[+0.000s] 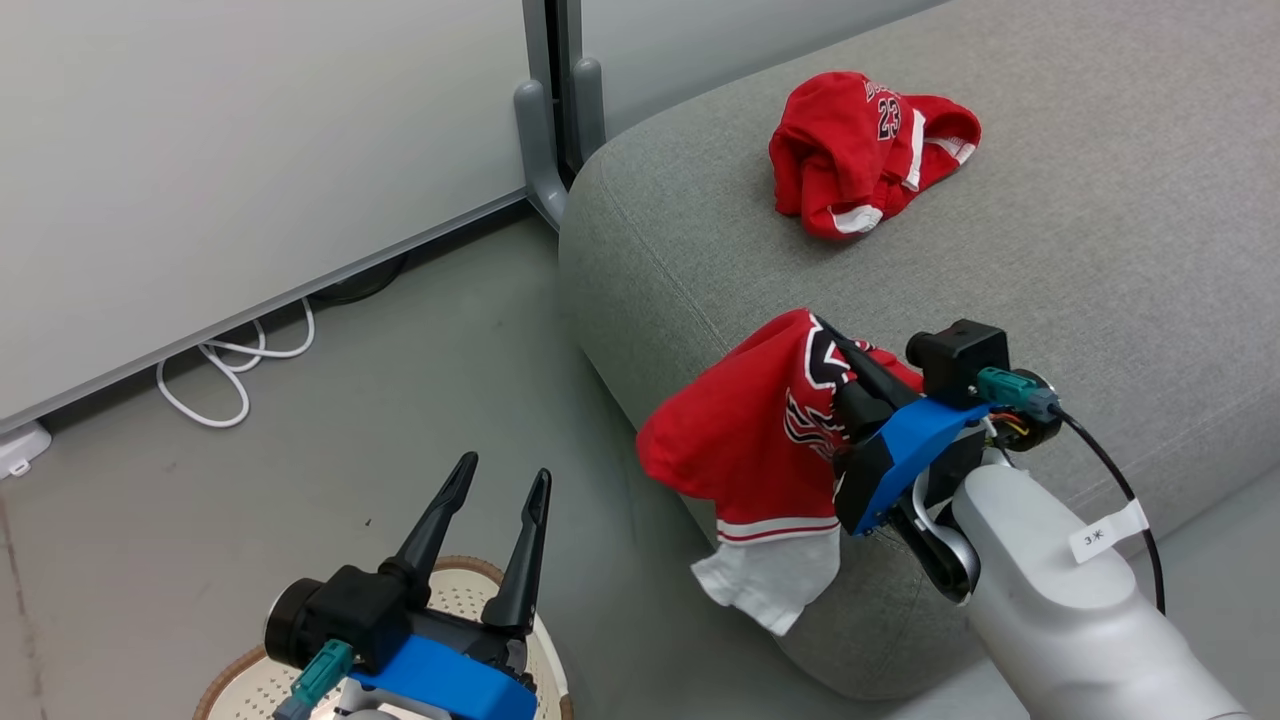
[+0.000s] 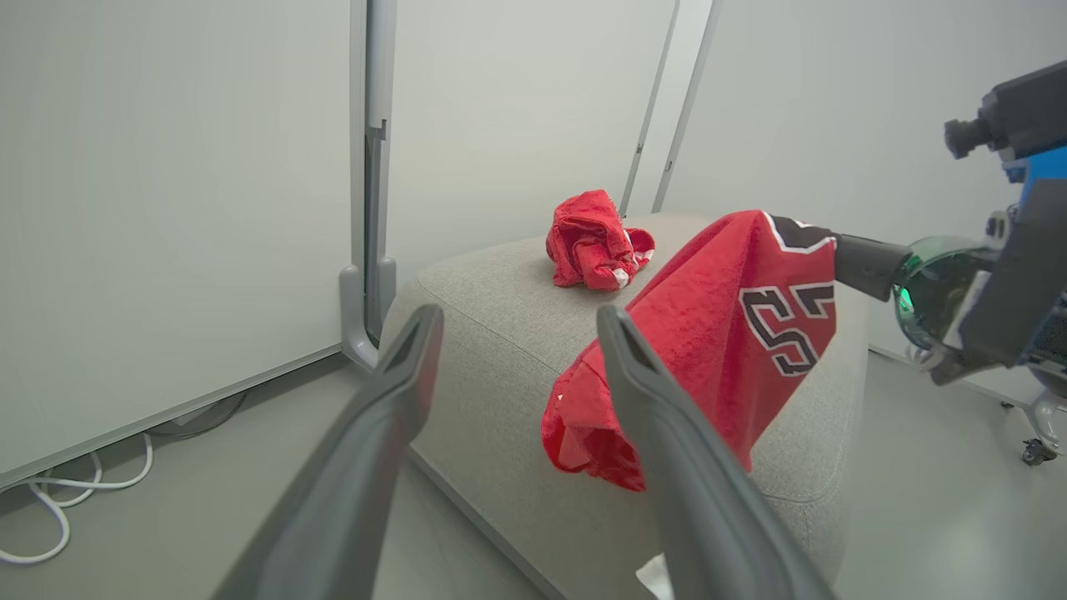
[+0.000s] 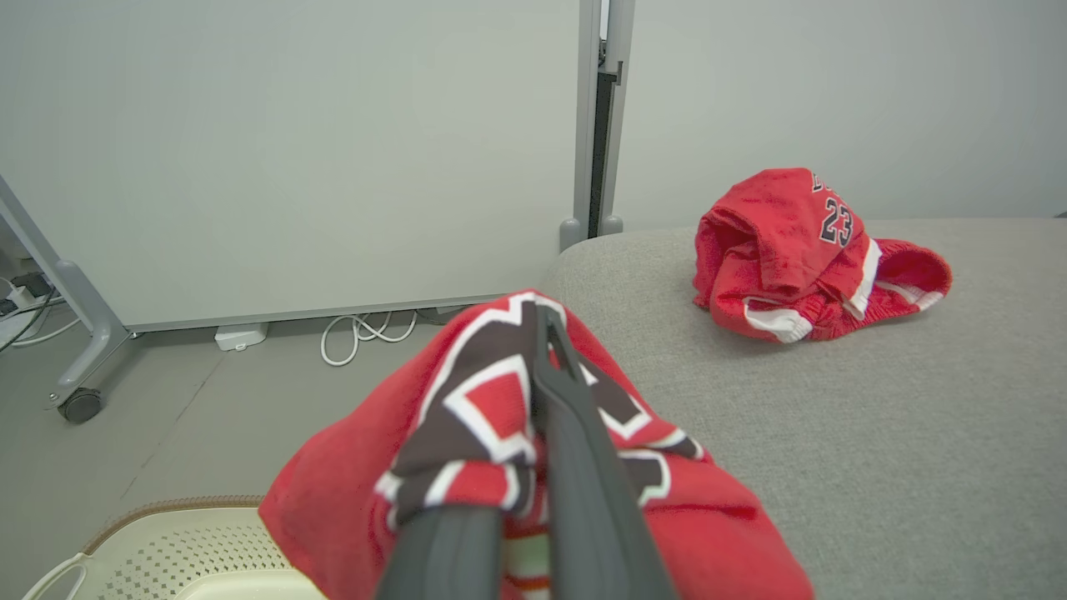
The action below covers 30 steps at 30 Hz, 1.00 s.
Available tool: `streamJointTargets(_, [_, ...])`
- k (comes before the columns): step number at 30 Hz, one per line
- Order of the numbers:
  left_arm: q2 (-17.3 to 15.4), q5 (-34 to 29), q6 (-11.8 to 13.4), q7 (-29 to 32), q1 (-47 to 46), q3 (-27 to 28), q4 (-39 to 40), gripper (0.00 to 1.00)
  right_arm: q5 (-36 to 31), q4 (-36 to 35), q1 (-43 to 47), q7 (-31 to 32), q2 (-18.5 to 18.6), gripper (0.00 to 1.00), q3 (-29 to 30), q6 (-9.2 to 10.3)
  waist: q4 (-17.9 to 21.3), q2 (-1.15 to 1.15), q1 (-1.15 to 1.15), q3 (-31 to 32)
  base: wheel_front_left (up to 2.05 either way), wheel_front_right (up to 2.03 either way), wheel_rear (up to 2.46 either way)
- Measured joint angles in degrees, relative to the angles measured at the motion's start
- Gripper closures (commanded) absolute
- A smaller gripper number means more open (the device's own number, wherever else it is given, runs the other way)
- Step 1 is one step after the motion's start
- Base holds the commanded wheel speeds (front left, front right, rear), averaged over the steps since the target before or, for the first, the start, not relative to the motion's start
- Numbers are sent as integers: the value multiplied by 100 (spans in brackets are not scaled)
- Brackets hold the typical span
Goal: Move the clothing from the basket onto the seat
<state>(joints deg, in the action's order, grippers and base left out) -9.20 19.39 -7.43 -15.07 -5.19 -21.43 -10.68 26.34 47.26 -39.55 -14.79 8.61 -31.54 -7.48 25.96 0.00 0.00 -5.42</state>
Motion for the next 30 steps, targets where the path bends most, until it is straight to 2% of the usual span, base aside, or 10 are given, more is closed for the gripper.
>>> streamJointTargets(8, [-36, -27, 0, 0, -121, -145, 65, 0, 44, -78, -122, -4, -33, 100, 508, 0, -78, 0, 0, -227, 0, 0, 0])
streamJointTargets(13, [-166, -142, 0, 0, -332, -179, 280, 0, 3, -197, -723, 86, 121, 100, 953, 0, -141, 0, 0, -608, 0, 0, 0])
streamJointTargets(24, [-719, -298, 0, -1, -879, -181, 783, 0, -581, -413, -2816, 319, 1162, 100, 2619, 0, -324, 0, 1, -1970, 0, 0, 0])
streamJointTargets(28, [-927, -383, 0, 20, -1128, -180, 1022, 0, -873, -459, -3249, 380, 1579, 100, 3041, -1, -423, 0, 1, -2515, 0, 0, 0])
streamJointTargets(30, [-967, -394, 0, 36, -1189, -166, 1098, 0, -884, -443, -3315, 364, 1641, 100, 3194, 0, -449, 0, 1, -2649, 0, 0, 0])
